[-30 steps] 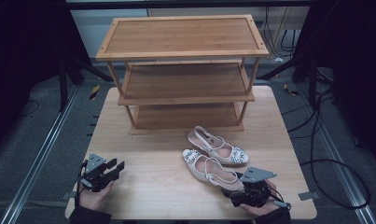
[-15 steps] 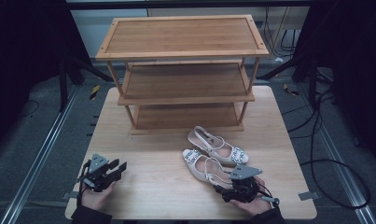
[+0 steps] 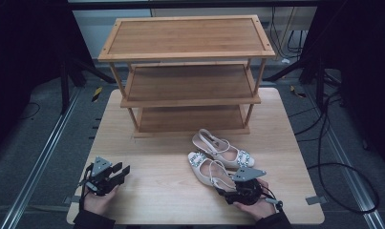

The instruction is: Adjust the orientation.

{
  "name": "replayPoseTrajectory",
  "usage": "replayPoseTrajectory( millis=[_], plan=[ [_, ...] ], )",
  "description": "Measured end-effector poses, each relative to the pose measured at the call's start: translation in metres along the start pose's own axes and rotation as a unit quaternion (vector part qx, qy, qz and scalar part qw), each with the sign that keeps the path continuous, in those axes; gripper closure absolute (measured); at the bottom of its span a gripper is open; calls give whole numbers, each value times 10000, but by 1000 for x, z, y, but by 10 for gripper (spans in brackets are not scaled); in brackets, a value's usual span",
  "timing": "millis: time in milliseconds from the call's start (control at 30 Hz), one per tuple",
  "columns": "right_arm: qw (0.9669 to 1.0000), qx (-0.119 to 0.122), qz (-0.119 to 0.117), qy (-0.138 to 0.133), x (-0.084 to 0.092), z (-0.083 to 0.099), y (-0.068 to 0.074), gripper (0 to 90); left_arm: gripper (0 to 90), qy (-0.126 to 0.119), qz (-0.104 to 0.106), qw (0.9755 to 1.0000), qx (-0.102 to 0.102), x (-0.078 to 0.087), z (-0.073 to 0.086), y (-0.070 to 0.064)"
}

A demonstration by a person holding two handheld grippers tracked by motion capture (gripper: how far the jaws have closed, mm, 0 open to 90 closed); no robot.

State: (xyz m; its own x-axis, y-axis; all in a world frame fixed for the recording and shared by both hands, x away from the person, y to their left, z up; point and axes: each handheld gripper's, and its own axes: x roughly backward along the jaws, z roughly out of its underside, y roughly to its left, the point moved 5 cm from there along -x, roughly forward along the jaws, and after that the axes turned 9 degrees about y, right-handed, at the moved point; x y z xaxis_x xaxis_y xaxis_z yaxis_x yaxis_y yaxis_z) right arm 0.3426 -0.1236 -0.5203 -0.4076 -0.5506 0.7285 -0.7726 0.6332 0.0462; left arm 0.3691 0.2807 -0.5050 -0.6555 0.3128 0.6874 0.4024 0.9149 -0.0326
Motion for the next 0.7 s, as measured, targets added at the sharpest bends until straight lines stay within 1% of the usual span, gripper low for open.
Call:
replayPoseTrajectory(
  millis=[33,133,167,267,333,400,567,633,700],
  plan=[
    [10000,-65,-22,-9,0,0,1,384,607,-6,-7,10000,-1,0,0,0],
    [10000,-84,-3,-19,1,0,2,389,608,0,-14,10000,7,0,0,1],
    [9999,-97,51,-31,1,-1,4,393,608,-8,-13,10000,24,0,0,1],
    [9999,-142,78,-19,1,-2,7,394,608,-29,-25,10000,39,1,0,3],
    [9998,-172,11,-37,1,-3,11,394,608,-54,-36,10000,54,2,0,4],
    [9997,-196,-93,-111,1,-6,17,395,608,-54,-39,10000,67,2,0,6],
    [9986,-324,-232,-361,-4,-23,29,394,607,-66,-59,9999,146,3,1,10],
    [9982,-377,-169,-424,-10,-34,32,394,604,-82,-81,9998,161,3,0,12],
    [9974,-488,-71,-532,-18,-47,32,393,592,-90,-110,9997,194,4,0,13]
  ],
)
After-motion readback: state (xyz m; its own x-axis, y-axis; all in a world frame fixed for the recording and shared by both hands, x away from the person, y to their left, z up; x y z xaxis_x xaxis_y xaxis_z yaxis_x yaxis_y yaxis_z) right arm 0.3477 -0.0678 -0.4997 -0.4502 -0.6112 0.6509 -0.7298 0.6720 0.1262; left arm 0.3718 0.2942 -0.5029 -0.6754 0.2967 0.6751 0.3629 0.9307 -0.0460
